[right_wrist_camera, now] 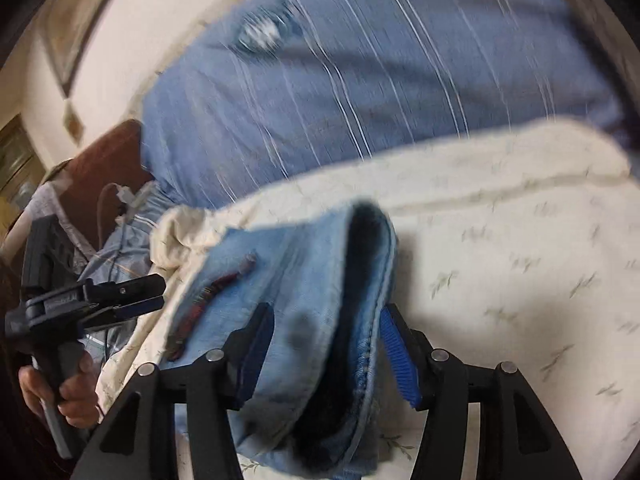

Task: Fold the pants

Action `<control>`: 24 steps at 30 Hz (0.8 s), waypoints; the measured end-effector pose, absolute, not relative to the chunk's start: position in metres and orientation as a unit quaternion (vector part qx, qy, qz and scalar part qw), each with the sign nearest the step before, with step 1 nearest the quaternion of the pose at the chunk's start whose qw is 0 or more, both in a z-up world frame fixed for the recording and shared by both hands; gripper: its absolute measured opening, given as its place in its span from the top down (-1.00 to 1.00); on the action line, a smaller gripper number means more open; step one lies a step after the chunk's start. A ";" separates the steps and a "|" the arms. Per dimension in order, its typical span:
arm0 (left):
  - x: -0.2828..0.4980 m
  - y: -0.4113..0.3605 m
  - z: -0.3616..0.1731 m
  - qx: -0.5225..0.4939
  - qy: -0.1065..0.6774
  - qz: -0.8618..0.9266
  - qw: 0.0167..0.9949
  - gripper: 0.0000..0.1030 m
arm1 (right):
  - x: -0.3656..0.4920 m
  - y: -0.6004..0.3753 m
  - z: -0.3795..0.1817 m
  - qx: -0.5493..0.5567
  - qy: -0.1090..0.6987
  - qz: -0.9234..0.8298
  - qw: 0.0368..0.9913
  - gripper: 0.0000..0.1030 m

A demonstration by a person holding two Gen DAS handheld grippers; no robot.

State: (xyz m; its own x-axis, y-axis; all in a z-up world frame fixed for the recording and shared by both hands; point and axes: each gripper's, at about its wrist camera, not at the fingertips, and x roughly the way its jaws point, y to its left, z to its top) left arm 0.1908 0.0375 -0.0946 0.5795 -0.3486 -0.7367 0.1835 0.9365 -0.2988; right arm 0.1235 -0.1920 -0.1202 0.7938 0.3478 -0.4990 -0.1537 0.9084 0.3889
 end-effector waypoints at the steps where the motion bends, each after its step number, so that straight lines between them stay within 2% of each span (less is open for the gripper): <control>1: 0.183 0.035 -0.092 -0.078 0.427 -0.143 0.889 -0.52 | 0.116 -0.189 -0.115 0.159 0.275 0.145 0.937 -0.13; 5: 0.152 0.031 -0.094 -0.037 0.430 -0.140 0.891 -0.52 | 0.091 -0.165 -0.104 0.111 0.247 0.191 0.944 -0.12; 12: 0.146 0.010 -0.146 0.019 0.496 -0.112 0.861 -0.52 | 0.093 -0.126 -0.131 0.052 0.333 0.189 0.922 -0.05; 15: 0.149 0.013 -0.161 -0.003 0.506 -0.110 0.855 -0.57 | 0.100 -0.131 -0.149 0.065 0.372 0.171 0.910 -0.03; 19: 0.144 0.017 -0.148 -0.007 0.505 -0.105 0.857 -0.57 | 0.095 -0.139 -0.149 0.080 0.364 0.168 0.913 -0.03; 24: 0.119 0.020 -0.109 0.017 0.455 -0.087 0.886 -0.58 | 0.067 -0.154 -0.128 0.128 0.316 0.172 0.924 -0.07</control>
